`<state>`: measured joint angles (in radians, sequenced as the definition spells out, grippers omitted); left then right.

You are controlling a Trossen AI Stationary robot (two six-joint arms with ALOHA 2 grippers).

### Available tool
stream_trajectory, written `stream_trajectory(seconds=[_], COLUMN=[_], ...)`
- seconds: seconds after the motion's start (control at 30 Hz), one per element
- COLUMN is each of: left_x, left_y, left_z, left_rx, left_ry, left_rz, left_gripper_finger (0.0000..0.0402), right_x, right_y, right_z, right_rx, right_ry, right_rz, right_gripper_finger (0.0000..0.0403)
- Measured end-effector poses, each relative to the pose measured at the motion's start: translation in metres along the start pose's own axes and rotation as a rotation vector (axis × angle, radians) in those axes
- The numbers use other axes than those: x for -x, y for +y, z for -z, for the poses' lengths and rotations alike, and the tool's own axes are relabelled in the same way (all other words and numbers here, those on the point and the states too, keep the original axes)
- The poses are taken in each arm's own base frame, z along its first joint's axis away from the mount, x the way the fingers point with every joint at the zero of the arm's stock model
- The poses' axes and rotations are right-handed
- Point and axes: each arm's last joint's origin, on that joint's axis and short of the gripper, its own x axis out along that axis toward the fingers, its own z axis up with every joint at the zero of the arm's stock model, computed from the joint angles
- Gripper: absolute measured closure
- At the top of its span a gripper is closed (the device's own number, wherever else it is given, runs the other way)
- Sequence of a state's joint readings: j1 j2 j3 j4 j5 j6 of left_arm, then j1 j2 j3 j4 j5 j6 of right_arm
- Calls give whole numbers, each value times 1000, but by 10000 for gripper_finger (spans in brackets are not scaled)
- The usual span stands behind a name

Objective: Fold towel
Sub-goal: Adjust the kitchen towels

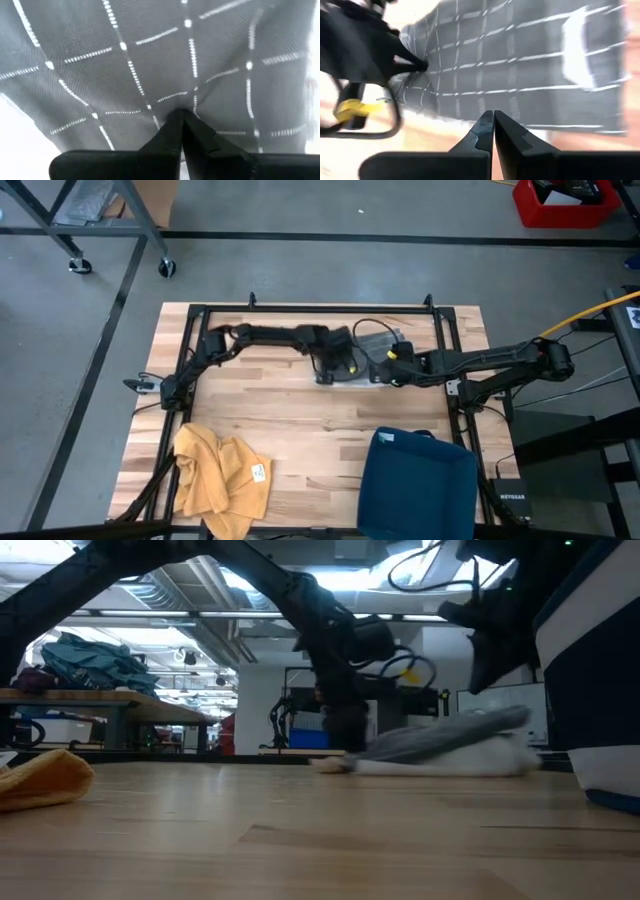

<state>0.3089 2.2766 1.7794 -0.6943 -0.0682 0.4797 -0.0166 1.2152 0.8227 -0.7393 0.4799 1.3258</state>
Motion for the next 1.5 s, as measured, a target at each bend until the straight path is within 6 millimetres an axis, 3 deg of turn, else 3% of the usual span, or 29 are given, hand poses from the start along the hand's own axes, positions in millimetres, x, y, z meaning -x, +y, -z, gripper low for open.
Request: stream_trajectory(seconds=[0.27,0.53,0.7,1.17,1.5], left_x=[3,19,25,16,16], left_y=[18,14,8,-1,-7], left_z=[38,33,31,43,40], left_rx=[31,-29,-41,-49,-88], left_ry=[237,188,188,215,216], left_rz=[107,141,160,216,216], left_gripper_finger=[401,401,401,401,401], right_x=[-24,-59,-75,-119,-119], right_y=[12,35,32,25,7], right_z=[-21,-46,-60,-41,-33], right_rx=[-110,-115,-160,-175,-150], right_ry=[-81,-110,-121,67,143], right_rz=[-44,-242,-241,-128,64], right_gripper_finger=[384,384,398,398,399])
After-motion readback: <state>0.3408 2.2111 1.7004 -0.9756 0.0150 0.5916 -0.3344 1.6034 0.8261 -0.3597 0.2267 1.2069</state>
